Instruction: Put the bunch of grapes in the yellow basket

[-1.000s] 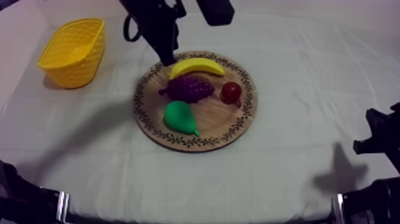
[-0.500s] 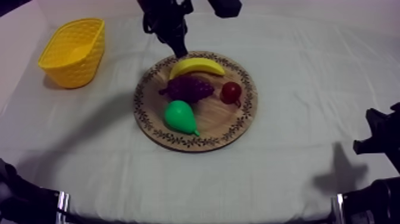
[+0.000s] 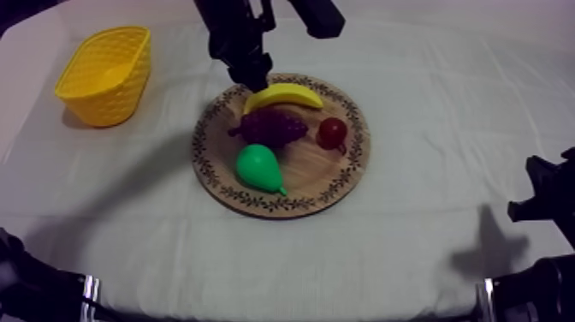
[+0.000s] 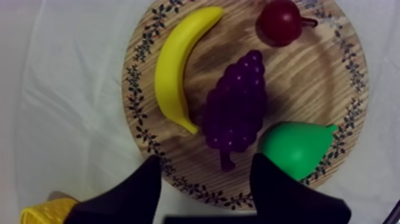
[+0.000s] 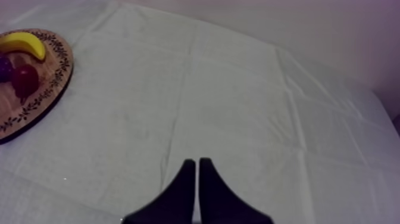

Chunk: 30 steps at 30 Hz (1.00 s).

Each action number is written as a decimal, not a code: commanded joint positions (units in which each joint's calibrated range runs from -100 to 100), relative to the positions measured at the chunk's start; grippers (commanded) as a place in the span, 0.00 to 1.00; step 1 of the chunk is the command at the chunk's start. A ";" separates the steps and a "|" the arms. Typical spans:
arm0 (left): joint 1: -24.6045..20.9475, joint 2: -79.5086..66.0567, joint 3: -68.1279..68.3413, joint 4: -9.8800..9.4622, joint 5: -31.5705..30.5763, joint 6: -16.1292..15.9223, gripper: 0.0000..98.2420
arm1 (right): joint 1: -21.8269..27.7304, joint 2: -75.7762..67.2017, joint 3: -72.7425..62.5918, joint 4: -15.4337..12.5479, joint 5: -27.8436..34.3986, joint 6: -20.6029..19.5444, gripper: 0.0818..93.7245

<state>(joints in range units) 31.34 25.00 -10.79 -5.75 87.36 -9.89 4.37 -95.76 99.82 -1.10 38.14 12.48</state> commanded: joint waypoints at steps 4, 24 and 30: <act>0.64 0.89 0.29 -0.06 0.01 -0.24 0.73 | -0.01 0.00 -0.04 0.00 0.00 0.00 0.00; 1.44 11.75 -3.45 0.61 -1.19 0.16 0.79 | -0.01 0.00 -0.04 0.00 0.00 0.00 0.00; 0.97 15.37 -5.81 1.11 -1.20 0.02 0.81 | -0.01 0.00 -0.04 0.00 0.00 0.00 0.00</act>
<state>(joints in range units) 32.34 39.74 -16.25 -4.66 86.21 -9.85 4.37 -95.76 99.82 -1.10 38.14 12.48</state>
